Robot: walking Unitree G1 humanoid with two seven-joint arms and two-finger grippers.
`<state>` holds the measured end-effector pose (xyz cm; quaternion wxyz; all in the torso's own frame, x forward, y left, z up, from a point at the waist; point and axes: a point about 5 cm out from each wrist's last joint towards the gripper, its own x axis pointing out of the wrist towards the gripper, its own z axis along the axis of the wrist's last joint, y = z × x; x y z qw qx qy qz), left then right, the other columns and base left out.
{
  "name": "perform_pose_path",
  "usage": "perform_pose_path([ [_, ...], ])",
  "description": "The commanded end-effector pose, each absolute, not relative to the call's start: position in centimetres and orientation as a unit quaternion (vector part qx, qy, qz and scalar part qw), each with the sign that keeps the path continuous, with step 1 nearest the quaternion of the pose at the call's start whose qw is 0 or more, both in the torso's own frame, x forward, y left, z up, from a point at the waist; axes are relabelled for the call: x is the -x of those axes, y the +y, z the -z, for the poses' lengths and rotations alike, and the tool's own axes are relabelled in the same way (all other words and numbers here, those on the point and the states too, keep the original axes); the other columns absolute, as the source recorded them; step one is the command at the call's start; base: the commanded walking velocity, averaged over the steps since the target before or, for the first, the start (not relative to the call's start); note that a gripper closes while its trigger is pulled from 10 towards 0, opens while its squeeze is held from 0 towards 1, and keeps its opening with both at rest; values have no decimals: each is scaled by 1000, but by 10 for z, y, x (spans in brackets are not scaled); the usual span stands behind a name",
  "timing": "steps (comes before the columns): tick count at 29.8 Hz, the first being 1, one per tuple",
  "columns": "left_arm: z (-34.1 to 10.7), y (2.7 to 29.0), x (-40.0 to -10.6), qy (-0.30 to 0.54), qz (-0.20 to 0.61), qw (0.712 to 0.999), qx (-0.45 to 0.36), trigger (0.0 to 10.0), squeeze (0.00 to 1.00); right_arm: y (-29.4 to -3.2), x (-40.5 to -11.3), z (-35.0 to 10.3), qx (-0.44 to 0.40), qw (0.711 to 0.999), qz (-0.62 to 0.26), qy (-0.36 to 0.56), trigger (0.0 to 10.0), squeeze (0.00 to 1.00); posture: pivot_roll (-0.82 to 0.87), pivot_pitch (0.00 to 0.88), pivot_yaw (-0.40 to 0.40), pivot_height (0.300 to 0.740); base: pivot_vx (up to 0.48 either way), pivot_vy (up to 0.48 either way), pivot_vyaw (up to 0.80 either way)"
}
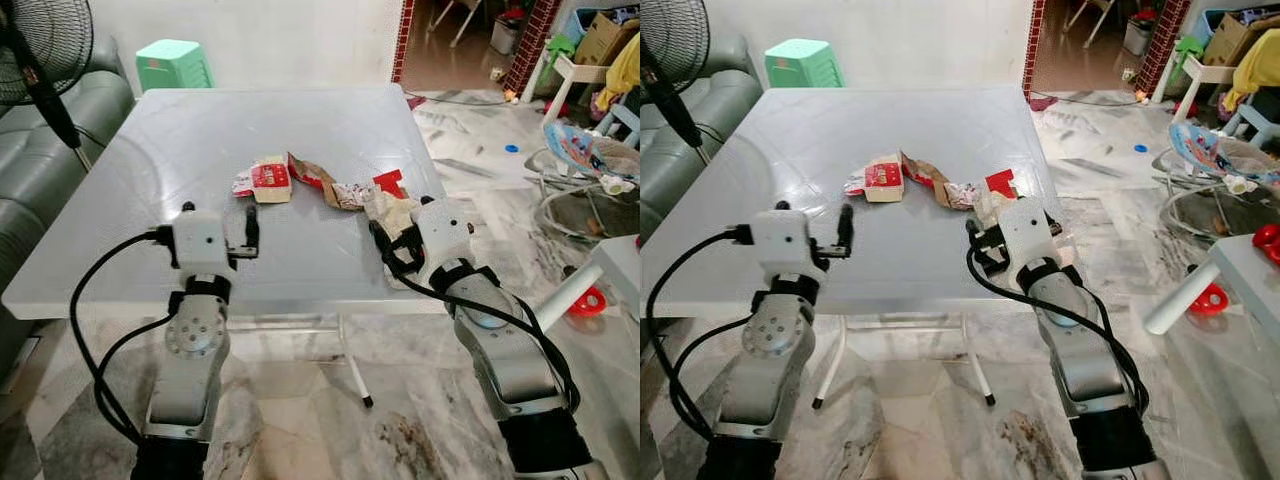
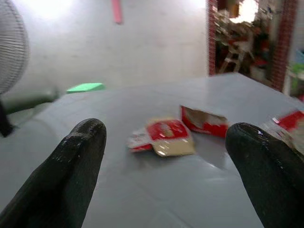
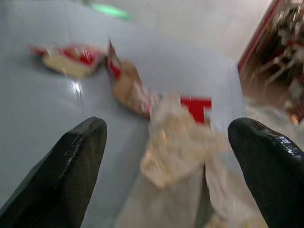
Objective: Picking trash to rubbish bin
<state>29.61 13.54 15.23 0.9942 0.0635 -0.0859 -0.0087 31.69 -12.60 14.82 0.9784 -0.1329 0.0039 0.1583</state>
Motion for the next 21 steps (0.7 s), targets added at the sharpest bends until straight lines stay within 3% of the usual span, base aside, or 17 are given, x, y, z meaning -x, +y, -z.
perform_pose_path([
  [1,-148,136,-293,-76,16,994,-78,10000,0,-125,-318,-141,145,975,-163,26,10000,0,-6,32,-11,740,0,0,0],
  [16,-135,138,-275,-54,19,994,-89,10000,0,-126,-340,-105,169,966,-158,118,10000,0,33,65,-24,740,0,0,0],
  [17,-135,138,-274,-54,20,994,-90,10000,0,-124,-341,-103,166,965,-162,122,8275,0,37,71,-25,740,0,0,0],
  [18,-135,138,-274,-53,20,994,-90,10000,0,-123,-341,-102,164,964,-165,125,8275,0,37,71,-25,740,0,0,0],
  [19,-135,138,-274,-53,20,994,-91,10000,0,-122,-342,-101,163,964,-165,129,1412,0,44,73,-27,740,0,0,0],
  [20,-135,138,-274,-53,20,994,-91,10000,0,-122,-342,-101,163,964,-165,129,1412,0,44,73,-27,740,0,0,0],
  [21,-136,139,-273,-54,19,994,-92,10000,0,-121,-343,-99,157,964,-167,133,0,0,46,75,-28,740,0,0,0],
])
